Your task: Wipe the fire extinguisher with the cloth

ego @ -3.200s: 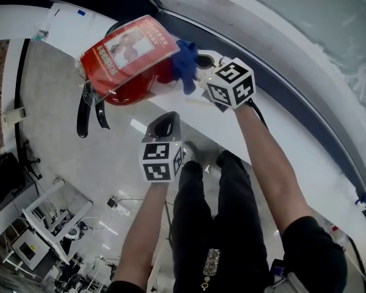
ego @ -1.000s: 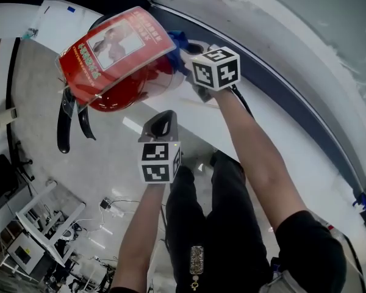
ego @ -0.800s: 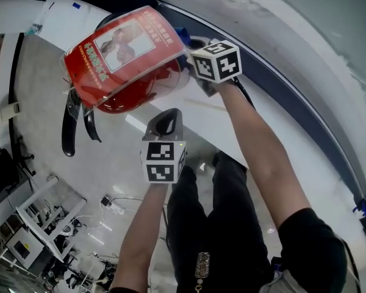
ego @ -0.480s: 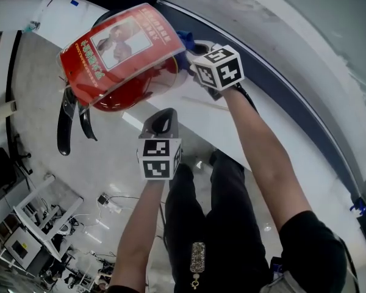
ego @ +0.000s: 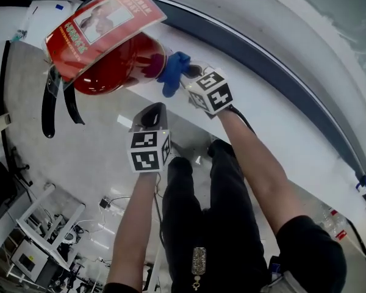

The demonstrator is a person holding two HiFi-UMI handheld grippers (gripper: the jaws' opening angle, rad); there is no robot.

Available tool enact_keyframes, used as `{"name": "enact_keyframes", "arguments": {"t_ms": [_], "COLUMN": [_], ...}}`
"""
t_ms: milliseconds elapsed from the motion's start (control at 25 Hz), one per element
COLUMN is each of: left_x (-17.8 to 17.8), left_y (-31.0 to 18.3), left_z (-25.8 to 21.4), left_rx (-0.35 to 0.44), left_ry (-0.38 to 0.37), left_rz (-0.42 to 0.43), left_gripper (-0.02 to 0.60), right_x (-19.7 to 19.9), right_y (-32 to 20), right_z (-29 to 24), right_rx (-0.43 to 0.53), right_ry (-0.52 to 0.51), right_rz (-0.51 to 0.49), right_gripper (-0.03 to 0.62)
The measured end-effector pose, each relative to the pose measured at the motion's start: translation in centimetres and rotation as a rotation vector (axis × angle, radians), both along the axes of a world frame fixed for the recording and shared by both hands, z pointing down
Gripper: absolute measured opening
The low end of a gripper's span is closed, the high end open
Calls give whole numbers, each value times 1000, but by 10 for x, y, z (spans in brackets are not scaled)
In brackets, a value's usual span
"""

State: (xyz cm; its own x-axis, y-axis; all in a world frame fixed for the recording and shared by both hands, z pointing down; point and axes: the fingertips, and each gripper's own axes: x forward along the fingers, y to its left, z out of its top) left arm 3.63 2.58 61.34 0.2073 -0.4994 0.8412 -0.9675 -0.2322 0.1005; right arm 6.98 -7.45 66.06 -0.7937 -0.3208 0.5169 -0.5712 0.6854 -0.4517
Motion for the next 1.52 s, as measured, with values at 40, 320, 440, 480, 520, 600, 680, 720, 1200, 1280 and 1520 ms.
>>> {"name": "enact_keyframes", "arguments": {"t_ms": [40, 320, 440, 480, 520, 600, 680, 720, 1200, 1280, 1520], "left_x": [-3, -31, -44, -46, -46, -42, -41, -41, -16, -11, 2], "left_y": [3, 27, 38, 41, 43, 46, 52, 55, 33, 28, 10], "left_z": [0, 2, 5, 6, 6, 8, 13, 16, 37, 39, 36], "left_rx": [0, -14, -24, -28, -30, -35, -44, -50, -77, -83, -72], "left_ry": [2, -12, -30, -35, -38, -39, -38, -36, -1, 5, 19], "left_rz": [2, 49, 68, 74, 80, 95, 103, 99, 48, 45, 34], "left_gripper": [8, 8, 8, 8, 8, 8, 8, 8, 8, 8, 8], "right_x": [-3, -35, -61, -67, -71, -73, -72, -71, -29, -22, 1], "right_y": [7, 45, 62, 65, 66, 61, 61, 63, 38, 31, -13], "right_z": [2, 12, 19, 22, 26, 33, 40, 44, 82, 80, 79], "right_rx": [-11, -55, -75, -82, -87, -94, -99, -103, -180, -189, -162], "right_ry": [1, -8, -24, -25, -21, -3, 18, 30, 128, 122, 132], "right_rz": [6, 9, -1, 1, 7, 26, 30, 24, 23, 45, 49], "right_gripper": [25, 26, 26, 26, 26, 26, 26, 26, 26, 26, 26]}}
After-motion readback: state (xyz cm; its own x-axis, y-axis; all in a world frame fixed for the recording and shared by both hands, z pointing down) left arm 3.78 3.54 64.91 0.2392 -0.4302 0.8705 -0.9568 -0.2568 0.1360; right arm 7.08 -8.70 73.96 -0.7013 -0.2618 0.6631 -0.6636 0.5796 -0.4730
